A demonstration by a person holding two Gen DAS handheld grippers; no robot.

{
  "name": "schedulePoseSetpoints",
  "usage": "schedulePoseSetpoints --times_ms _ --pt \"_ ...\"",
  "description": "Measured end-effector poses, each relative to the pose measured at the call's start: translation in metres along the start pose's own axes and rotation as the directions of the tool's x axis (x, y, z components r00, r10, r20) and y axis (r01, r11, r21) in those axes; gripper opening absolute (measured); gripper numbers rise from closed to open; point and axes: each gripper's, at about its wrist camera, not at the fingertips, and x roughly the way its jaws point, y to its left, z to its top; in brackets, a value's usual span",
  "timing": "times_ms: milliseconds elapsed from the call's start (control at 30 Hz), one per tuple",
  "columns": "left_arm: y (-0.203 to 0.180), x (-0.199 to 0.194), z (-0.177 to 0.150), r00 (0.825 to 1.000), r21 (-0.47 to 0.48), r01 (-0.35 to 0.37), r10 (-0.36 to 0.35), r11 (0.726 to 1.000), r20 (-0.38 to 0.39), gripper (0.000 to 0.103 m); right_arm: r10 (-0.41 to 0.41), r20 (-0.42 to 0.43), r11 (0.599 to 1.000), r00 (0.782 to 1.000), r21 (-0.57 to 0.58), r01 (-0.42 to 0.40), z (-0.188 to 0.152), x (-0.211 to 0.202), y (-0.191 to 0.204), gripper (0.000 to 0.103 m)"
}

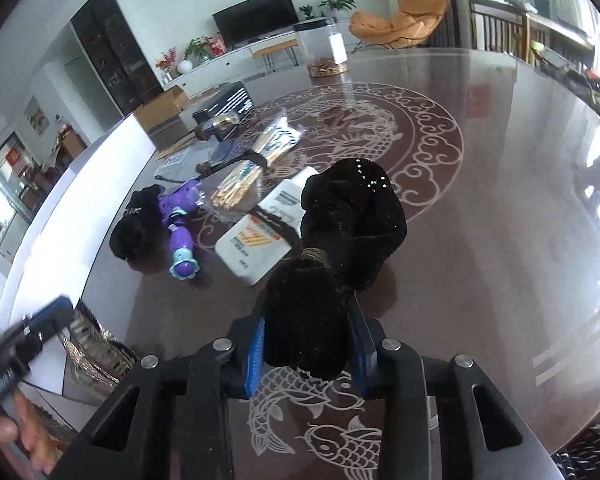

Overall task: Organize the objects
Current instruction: 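Carry the bow clip and scrunchie into the white-walled bin and open both grippers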

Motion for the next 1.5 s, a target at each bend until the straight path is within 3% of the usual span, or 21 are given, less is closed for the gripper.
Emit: schedulePoseSetpoints --times_ms 133,167,200,267,400,567,733,767,800,833,900,1033,1133,1233,1333,1433,1500 --pt "0.001 0.011 -0.005 0.999 0.016 -0.018 0.019 1.0 -0.042 0.029 -0.004 0.002 1.0 1.0 -0.005 0.004 -0.002 0.001 0.0 0.035" --pt "-0.001 0.014 -0.007 0.998 0.019 -0.025 0.026 1.0 -0.051 0.047 0.001 0.007 1.0 1.0 0.0 -0.001 -0.002 0.0 -0.001 0.035" --pt "-0.003 0.014 -0.008 0.998 0.023 -0.032 0.033 0.999 -0.049 0.071 0.004 0.011 1.0 1.0 0.006 -0.004 -0.003 -0.001 -0.003 0.035" --pt "-0.007 0.015 -0.012 0.998 0.039 -0.066 0.067 0.997 -0.013 0.087 0.004 0.01 1.0 1.0 0.008 -0.004 -0.003 0.0 -0.004 0.035" --pt "-0.013 0.023 -0.01 0.994 0.073 -0.097 0.1 0.993 -0.037 0.087 0.001 0.017 1.0 1.0 -0.011 0.0 -0.004 -0.002 0.0 0.035" --pt "-0.005 0.004 -0.025 0.984 0.086 -0.168 0.172 0.982 -0.042 0.087 0.004 0.032 1.0 0.999 -0.017 -0.004 -0.004 -0.005 0.0 0.035" --pt "0.004 0.02 -0.044 0.974 0.058 -0.188 0.194 0.98 -0.117 0.09 -0.002 0.031 1.0 1.0 -0.025 0.002 -0.004 -0.003 0.002 0.035" --pt "0.003 0.025 -0.045 0.973 0.056 -0.186 0.192 0.981 -0.125 0.078 -0.005 0.029 0.999 1.0 -0.034 0.006 -0.004 -0.003 0.004 0.035" --pt "0.001 0.027 -0.047 0.972 0.056 -0.2 0.205 0.978 -0.118 0.058 -0.008 0.032 0.999 0.999 -0.046 0.01 -0.005 -0.003 0.006 0.035" --pt "-0.001 0.025 -0.048 0.973 0.069 -0.204 0.21 0.977 -0.095 0.05 -0.009 0.037 0.999 0.999 -0.052 0.011 -0.005 -0.005 0.006 0.035" --pt "0.002 0.022 -0.046 0.982 0.041 -0.158 0.161 0.987 -0.094 0.049 -0.007 0.049 0.999 0.999 -0.053 0.01 -0.006 -0.008 0.005 0.035" --pt "0.012 0.013 -0.043 0.987 -0.019 -0.135 0.133 0.991 -0.085 0.048 -0.01 0.056 0.999 0.998 -0.038 0.012 -0.006 -0.011 0.003 0.035" --pt "0.015 -0.014 -0.03 0.996 -0.066 -0.09 0.088 0.994 -0.03 0.048 -0.005 0.044 0.998 0.999 -0.057 0.007 -0.003 -0.014 0.01 0.035" --pt "0.025 -0.058 -0.007 0.995 -0.097 -0.073 0.078 0.993 0.057 0.048 0.061 0.014 0.994 0.998 -0.095 -0.06 0.006 -0.023 0.036 0.035" --pt "0.054 -0.104 0.015 0.978 -0.132 -0.143 0.16 0.981 0.132 0.048 0.17 0.011 0.967 0.985 -0.195 -0.165 0.024 -0.042 0.091 0.035" --pt "0.101 -0.135 0.03 0.947 -0.197 -0.26 0.289 0.945 0.137 0.048 0.336 -0.026 0.897 0.942 -0.298 -0.328 0.044 -0.06 0.163 0.035" --pt "0.137 -0.144 0.035 0.92 -0.245 -0.347 0.38 0.905 0.098 0.049 0.44 -0.097 0.822 0.893 -0.356 -0.444 0.054 -0.062 0.22 0.035"
